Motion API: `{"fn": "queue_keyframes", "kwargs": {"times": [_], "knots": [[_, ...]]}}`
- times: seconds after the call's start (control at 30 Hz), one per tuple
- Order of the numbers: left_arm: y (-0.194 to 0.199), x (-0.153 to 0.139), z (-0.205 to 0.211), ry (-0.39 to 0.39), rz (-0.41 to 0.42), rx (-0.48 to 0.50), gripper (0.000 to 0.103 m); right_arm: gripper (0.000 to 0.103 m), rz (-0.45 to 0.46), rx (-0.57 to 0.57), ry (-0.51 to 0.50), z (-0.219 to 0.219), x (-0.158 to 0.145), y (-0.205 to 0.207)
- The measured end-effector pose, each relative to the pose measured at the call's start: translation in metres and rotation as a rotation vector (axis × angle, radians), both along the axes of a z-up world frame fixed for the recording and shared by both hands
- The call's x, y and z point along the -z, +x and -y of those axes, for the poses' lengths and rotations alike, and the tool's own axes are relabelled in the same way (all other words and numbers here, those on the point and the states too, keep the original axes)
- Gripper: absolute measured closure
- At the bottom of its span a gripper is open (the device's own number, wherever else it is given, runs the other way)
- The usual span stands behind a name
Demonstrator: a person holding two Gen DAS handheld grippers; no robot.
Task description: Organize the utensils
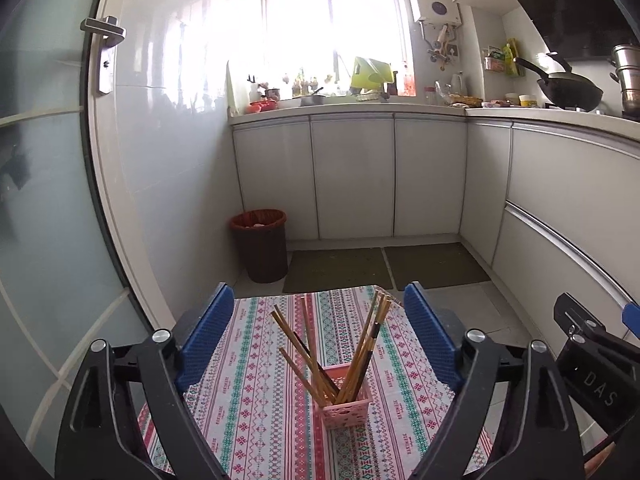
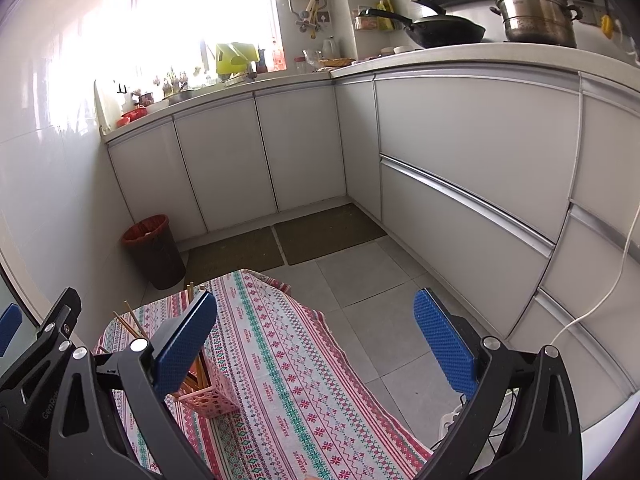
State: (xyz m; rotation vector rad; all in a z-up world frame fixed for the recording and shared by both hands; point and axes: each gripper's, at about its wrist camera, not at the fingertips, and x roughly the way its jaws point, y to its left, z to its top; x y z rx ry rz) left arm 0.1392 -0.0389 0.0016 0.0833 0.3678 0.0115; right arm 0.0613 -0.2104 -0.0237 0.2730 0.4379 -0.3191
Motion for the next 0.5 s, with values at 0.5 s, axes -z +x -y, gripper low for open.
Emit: {"fn": "queue_keyframes", "kwargs": {"times": [0.5], "knots": [[-0.0033,-0.0033,-0.0002,-0.006,0.000,-0.009,0.007,0.007,-0.008,0.000,0.004,0.0022,-0.0004,0.0021]]}}
